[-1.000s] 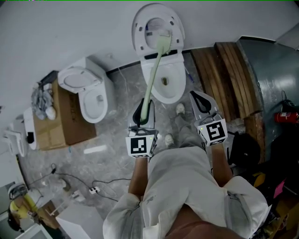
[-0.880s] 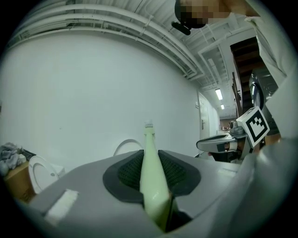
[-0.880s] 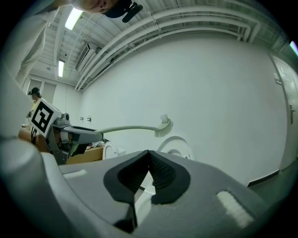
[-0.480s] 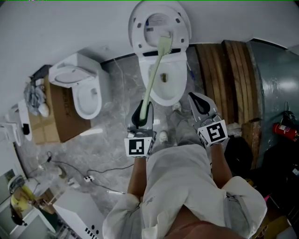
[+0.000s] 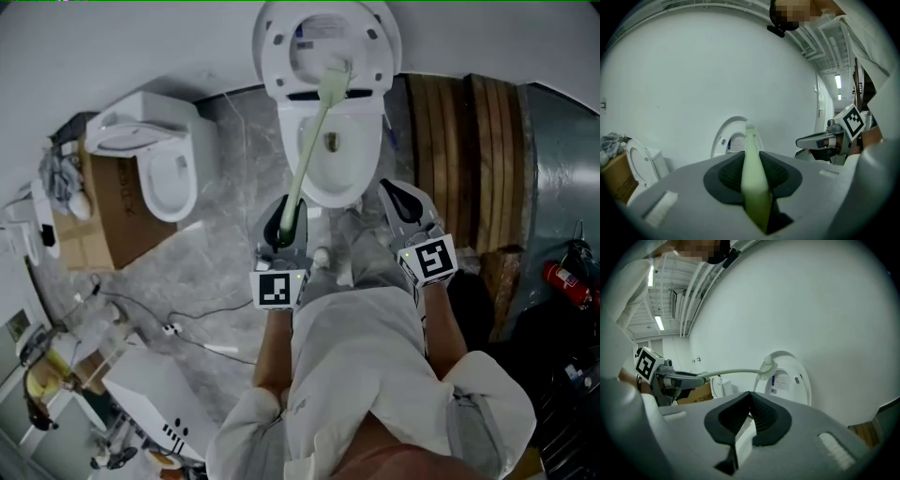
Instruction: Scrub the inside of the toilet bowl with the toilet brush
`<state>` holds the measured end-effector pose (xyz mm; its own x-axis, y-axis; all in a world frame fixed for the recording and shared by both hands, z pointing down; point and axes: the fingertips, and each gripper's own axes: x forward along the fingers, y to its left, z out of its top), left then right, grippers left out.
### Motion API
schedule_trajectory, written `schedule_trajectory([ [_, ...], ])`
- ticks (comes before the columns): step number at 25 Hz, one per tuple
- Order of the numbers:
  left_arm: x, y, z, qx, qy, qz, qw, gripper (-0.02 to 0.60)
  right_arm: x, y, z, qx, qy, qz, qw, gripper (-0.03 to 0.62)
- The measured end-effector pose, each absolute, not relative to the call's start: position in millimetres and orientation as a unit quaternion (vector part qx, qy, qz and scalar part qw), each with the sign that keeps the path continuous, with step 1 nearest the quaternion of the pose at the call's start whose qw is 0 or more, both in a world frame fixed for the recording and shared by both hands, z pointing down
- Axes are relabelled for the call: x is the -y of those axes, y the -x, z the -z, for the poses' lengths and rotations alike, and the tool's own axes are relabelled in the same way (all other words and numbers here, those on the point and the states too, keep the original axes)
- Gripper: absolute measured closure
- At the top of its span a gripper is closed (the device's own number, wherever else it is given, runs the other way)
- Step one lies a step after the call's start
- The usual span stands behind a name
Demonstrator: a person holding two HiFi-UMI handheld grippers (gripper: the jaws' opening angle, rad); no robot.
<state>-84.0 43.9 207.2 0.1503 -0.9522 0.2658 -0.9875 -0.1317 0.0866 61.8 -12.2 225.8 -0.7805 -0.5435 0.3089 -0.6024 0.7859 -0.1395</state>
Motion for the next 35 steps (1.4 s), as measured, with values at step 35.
schedule_trajectory([
  [35,-39.1,96.6,-451.2,0.622,-0.713,-0.202,0.253,0.468,17.1,-55.3,-424.9,0.916,-0.262,-0.204,0.224,0.591],
])
